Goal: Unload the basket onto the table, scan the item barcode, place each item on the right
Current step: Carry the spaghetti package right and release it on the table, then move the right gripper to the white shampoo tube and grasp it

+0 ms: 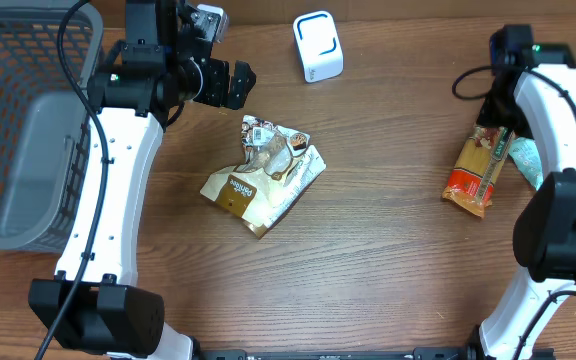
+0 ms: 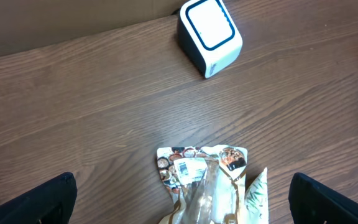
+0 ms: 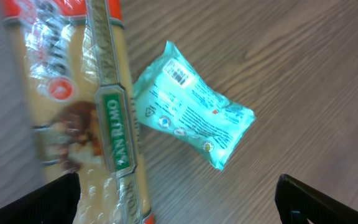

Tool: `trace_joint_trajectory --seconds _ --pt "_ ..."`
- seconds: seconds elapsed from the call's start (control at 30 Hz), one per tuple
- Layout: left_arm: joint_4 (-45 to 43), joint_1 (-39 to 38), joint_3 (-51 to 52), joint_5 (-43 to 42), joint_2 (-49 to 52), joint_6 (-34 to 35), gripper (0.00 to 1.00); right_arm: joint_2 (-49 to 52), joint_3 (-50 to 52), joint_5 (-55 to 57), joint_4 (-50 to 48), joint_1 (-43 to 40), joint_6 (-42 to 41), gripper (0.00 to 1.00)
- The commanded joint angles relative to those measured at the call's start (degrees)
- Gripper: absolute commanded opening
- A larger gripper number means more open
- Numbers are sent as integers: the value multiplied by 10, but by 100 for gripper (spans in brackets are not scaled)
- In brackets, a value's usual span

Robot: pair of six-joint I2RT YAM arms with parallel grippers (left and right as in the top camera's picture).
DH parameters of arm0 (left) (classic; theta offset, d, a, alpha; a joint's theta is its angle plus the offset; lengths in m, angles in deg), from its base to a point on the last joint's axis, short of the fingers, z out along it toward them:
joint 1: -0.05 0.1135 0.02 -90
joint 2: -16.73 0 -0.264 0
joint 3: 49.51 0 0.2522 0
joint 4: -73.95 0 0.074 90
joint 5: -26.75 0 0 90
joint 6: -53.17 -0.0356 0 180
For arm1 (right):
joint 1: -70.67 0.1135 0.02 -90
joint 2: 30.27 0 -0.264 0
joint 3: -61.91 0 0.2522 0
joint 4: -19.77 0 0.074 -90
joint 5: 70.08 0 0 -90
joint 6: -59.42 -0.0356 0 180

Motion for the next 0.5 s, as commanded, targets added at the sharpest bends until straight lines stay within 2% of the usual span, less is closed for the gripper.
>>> trace_joint_trajectory --seconds 0.0,0.17,0.27,0.37,0.47 --pt "-3 -4 -5 -1 -9 -11 100 -12 -91 -78 30 26 -2 100" --pt "-3 -4 -5 -1 -9 -11 100 -12 -125 -384 19 68 -2 100" --pt "-3 -4 -5 -1 -9 -11 100 -4 -82 -510 -51 122 -2 100" --pt "-3 -4 -5 -1 -9 -11 100 6 -37 -516 -96 172 -5 100" --pt "-3 -4 -5 -1 -9 -11 100 19 3 -516 -116 220 -46 99"
